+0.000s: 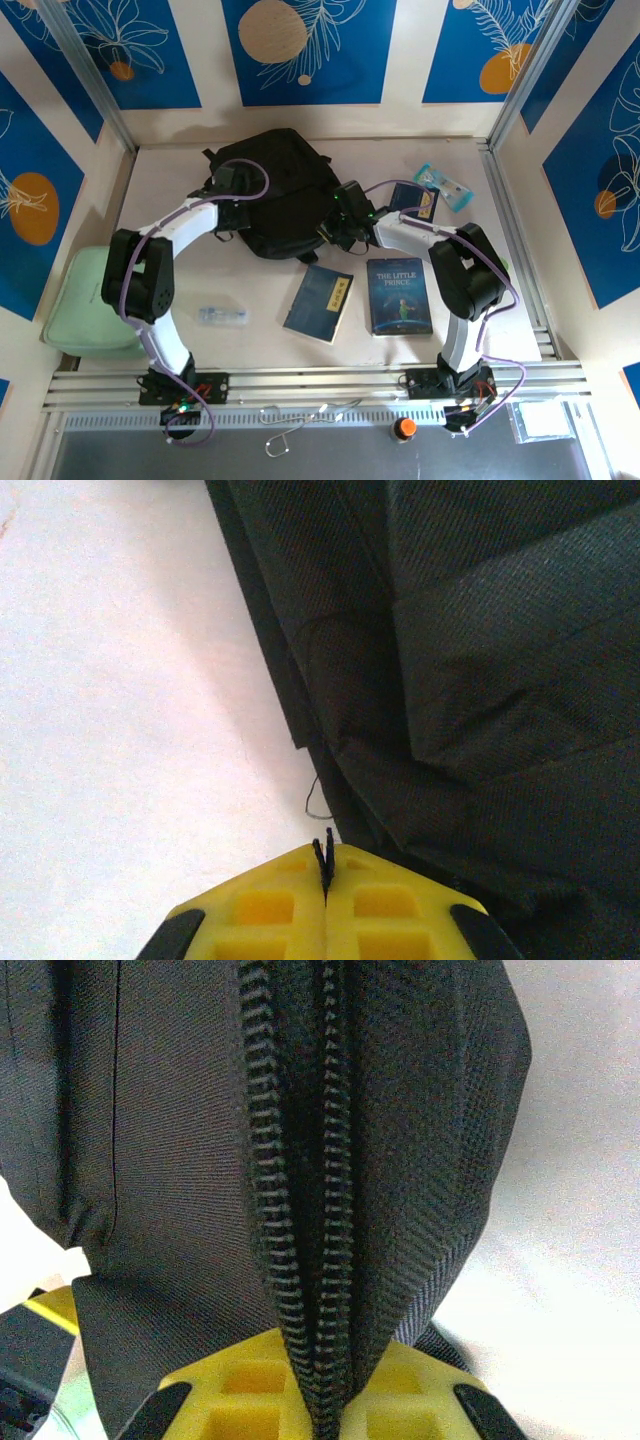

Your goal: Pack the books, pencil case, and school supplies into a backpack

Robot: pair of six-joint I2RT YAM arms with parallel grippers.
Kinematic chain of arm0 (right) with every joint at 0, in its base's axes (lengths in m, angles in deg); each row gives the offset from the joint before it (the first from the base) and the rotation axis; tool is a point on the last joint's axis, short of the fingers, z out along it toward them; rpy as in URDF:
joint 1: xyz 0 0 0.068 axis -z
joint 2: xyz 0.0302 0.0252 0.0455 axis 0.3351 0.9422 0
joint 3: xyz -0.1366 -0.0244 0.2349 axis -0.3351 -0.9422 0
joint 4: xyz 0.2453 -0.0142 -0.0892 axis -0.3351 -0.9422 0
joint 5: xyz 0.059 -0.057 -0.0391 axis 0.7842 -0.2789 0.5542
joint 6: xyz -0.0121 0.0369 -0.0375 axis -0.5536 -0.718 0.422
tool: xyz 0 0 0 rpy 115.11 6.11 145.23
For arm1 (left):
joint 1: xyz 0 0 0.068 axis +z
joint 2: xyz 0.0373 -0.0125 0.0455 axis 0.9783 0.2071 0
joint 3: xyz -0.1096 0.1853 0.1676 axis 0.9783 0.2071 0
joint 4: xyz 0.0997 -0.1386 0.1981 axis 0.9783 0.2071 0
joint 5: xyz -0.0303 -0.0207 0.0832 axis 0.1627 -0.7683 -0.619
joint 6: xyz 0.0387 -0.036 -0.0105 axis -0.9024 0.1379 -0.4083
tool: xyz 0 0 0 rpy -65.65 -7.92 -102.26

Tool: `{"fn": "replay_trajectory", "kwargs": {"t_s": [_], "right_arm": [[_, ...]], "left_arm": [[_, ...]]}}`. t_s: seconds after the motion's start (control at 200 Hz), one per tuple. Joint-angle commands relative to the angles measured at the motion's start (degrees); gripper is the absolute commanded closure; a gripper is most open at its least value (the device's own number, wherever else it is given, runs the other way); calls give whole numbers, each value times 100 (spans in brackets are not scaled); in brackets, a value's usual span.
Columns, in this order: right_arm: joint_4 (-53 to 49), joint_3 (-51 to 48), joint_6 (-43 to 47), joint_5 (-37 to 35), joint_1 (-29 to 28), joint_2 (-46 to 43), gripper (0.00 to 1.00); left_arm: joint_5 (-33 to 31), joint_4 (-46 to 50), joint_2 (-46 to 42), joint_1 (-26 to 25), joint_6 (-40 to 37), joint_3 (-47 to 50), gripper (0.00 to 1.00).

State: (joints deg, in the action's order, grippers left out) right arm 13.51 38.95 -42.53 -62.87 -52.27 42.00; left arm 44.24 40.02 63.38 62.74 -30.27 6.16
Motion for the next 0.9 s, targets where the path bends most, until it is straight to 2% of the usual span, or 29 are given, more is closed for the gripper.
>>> {"fn": "replay_trajectory", "kwargs": {"t_s": [0.0, 0.14, 0.355, 0.525, 0.67, 0.76, 0.895], "right_arm": [[-244, -169, 188, -247, 101, -161, 94], [-43, -192, 202, -39, -15, -114, 94], [283, -258, 138, 276, -158, -89, 93], [693, -51, 153, 856, -276, 220, 93], [824, 388, 184, 1244, -513, 600, 90], [782, 667, 363, 1438, -568, 718, 78], [113, 741, 911, 1235, -505, 304, 48]], "left_arm": [[-1015, 42, -69, 345, 211, -105, 100], [-1047, -31, 59, 456, 430, -245, 100], [-432, 522, 710, 707, 675, -634, 100], [-276, 611, 734, 902, 679, -696, 100], [-196, 595, 330, 1012, 649, -675, 70], [-30, 621, -11, 1039, 704, -568, 59], [747, 483, -710, 1039, 833, -119, 55]]}}
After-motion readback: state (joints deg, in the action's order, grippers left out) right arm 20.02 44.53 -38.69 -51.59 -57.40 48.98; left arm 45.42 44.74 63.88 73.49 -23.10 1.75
